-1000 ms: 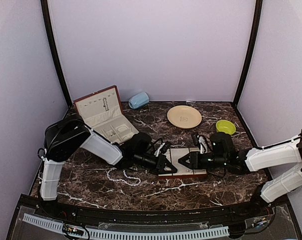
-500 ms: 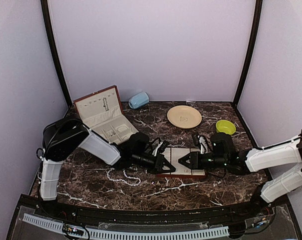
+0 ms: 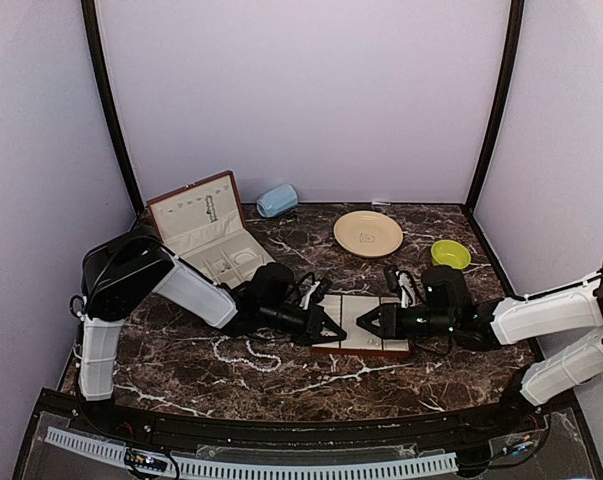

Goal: Organize the mixed jewelry
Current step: Place the earring in the earring holder, then pick up the earring from the earring holder, then pass from the right arm to the left

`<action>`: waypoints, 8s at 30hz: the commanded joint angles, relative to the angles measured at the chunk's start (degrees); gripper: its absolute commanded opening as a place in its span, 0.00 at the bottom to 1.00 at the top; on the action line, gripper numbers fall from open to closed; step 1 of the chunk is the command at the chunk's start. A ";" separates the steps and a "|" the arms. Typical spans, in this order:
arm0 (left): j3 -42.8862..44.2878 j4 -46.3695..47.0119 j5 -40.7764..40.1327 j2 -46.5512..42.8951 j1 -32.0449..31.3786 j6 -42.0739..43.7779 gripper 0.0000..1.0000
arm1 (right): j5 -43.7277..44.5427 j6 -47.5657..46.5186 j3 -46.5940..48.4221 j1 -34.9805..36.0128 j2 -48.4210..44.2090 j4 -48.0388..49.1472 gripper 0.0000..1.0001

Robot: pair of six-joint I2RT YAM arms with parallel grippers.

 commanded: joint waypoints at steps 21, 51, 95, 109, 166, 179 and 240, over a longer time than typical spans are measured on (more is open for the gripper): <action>11.14 -27.73 -9.70 -2.93 -2.26 21.06 0.00 | 1.02 1.26 -1.81 0.83 -1.90 4.18 0.29; 2.86 -28.25 -20.50 -15.75 -2.70 25.53 0.37 | 12.38 -3.98 3.35 4.88 0.10 -6.14 0.27; -6.54 -16.35 -17.25 -20.68 2.14 19.17 0.37 | 32.68 -8.38 13.39 14.36 14.25 -15.28 0.15; -9.68 -5.96 -8.07 -21.28 2.17 31.23 0.37 | 3.86 -7.16 0.12 -1.12 1.95 5.61 0.13; -8.85 2.65 -17.35 -19.85 -9.58 77.42 0.31 | -36.65 -1.23 5.08 -8.05 3.32 6.45 0.13; -8.38 2.14 -18.35 -18.71 -9.58 77.94 0.29 | -37.55 -0.72 4.88 -8.05 3.06 6.23 0.13; -7.10 0.44 -20.66 -17.67 -11.07 75.95 0.00 | -31.89 0.20 4.46 -8.29 3.76 8.73 0.42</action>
